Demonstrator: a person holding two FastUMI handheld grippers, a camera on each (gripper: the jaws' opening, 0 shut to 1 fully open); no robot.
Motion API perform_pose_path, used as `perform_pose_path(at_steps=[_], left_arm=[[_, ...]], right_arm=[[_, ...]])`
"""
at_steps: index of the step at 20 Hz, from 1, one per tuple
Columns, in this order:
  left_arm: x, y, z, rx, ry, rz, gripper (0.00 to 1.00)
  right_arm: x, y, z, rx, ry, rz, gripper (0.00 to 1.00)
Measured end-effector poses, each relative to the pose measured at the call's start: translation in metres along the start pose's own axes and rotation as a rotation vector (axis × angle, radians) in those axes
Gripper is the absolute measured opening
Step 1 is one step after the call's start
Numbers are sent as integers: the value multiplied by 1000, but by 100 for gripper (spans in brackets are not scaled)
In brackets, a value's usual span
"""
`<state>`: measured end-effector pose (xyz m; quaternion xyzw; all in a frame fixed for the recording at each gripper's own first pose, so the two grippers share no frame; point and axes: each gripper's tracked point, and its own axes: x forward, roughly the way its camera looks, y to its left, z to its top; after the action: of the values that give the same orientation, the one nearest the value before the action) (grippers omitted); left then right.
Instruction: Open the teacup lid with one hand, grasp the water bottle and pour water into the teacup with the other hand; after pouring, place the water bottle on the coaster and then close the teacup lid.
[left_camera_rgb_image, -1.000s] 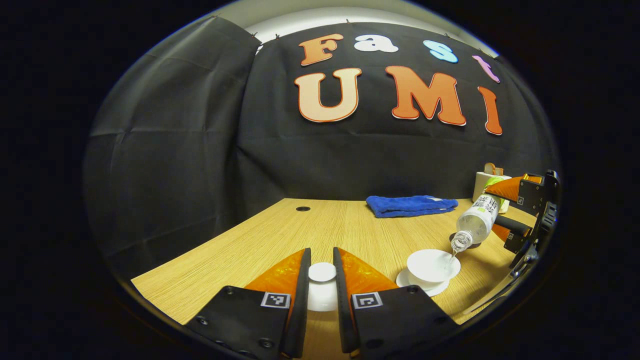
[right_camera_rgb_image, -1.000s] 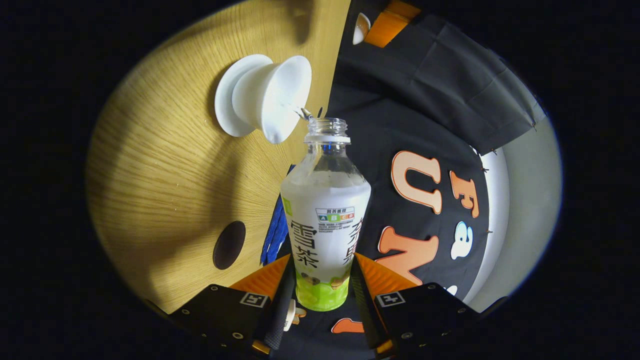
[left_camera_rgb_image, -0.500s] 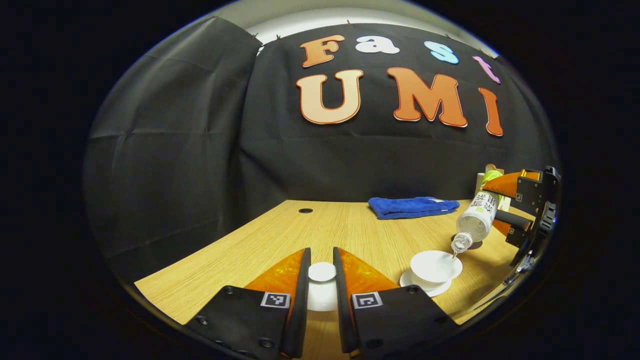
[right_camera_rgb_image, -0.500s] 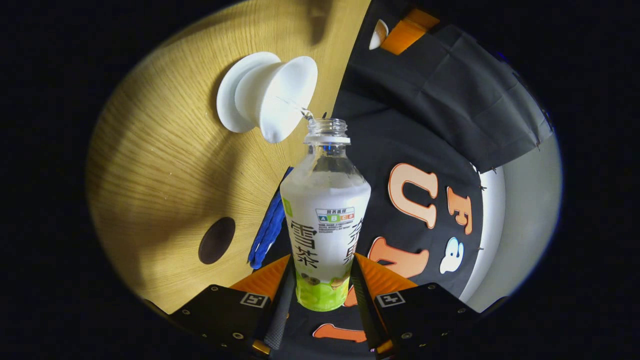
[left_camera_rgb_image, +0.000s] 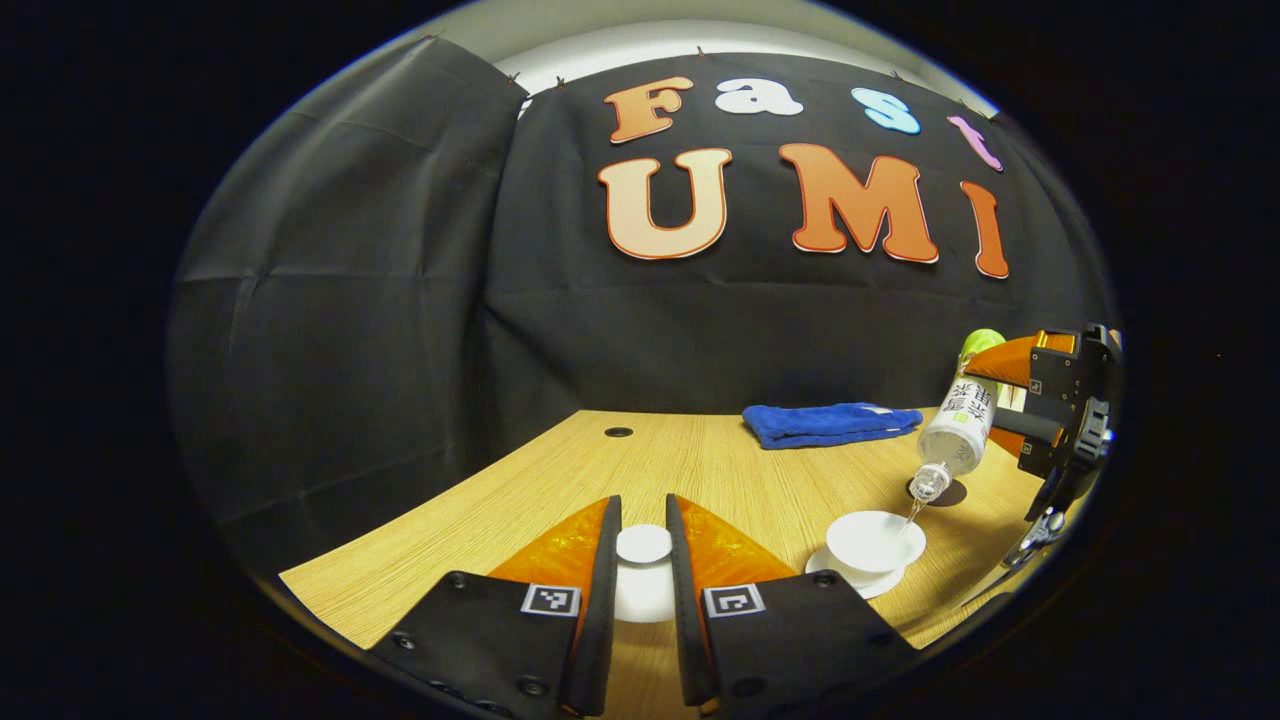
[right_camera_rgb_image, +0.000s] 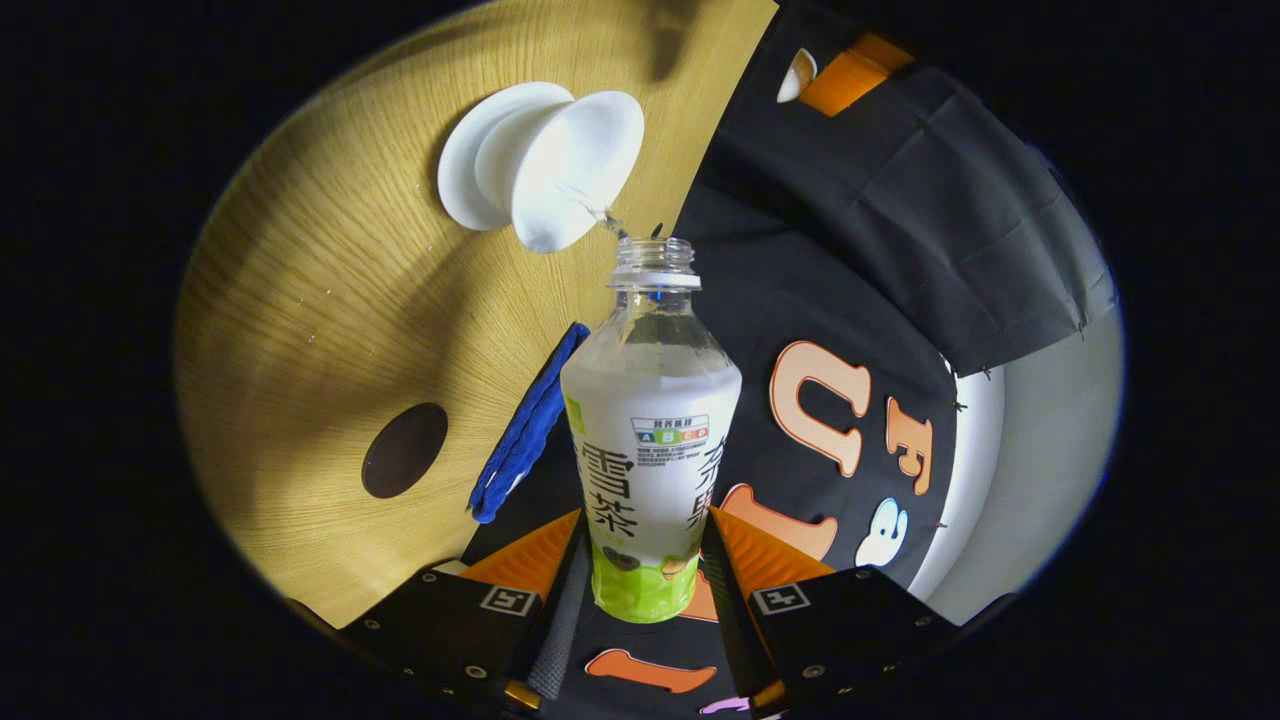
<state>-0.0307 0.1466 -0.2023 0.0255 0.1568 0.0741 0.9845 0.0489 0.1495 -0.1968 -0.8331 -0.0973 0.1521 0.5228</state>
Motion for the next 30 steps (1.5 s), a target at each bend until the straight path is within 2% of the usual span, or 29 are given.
perform_pose_path(at_steps=[13, 18, 30], left_arm=[[-11, 6, 12, 10, -24, 7, 30], [-12, 10, 12, 14, -23, 15, 31], [-19, 10, 11, 26, -14, 21, 30]], right_arm=[[-3, -8, 11, -111, -40, -43, 63], [0, -24, 15, -179, -58, -72, 63], [-3, -4, 36, -191, -106, -37, 64]])
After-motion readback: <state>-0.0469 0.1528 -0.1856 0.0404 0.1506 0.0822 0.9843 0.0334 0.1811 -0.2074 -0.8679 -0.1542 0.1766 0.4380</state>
